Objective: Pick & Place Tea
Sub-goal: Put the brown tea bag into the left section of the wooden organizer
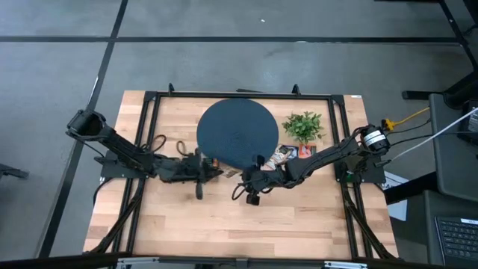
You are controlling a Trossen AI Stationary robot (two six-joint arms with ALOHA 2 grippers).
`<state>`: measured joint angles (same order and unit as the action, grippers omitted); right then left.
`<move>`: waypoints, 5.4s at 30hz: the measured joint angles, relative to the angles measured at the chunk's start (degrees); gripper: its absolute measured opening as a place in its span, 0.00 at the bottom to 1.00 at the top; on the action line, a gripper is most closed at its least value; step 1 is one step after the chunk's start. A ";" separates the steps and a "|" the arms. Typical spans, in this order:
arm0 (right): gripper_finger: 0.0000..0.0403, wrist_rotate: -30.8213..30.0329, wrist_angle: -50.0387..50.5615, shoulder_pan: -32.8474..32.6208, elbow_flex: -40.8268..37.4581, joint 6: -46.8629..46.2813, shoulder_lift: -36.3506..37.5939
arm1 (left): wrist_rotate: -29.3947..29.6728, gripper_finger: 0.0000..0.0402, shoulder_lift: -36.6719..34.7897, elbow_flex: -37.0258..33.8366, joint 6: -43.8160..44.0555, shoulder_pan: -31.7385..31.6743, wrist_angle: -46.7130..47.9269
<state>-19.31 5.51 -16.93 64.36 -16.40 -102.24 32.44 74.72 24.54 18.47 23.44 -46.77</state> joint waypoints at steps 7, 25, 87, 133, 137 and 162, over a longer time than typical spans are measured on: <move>0.40 -0.06 -16.38 0.11 0.00 3.01 0.00 | -2.73 0.03 0.00 -5.70 -14.27 1.83 -25.83; 0.40 -0.11 -49.94 0.13 0.00 16.99 0.00 | -9.38 0.03 0.00 -6.08 -28.90 3.22 -41.32; 0.01 17.46 -7.89 -2.01 0.05 -8.88 0.00 | -30.62 0.27 2.31 12.94 10.90 -4.85 27.88; 0.12 16.79 -10.44 -0.81 0.00 -2.91 0.00 | -28.33 0.01 3.06 13.00 5.20 -3.99 31.75; 0.18 16.79 -9.97 -0.81 0.00 -3.01 0.00 | -22.54 0.01 -0.19 12.91 5.81 -2.19 35.10; 0.29 6.87 -34.73 -0.56 0.04 6.62 0.00 | -3.18 0.01 -16.13 -8.68 -20.31 8.17 -12.80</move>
<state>-12.44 -29.21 -17.49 64.40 -9.78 -102.24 29.26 58.59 15.86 -1.84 31.61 -59.57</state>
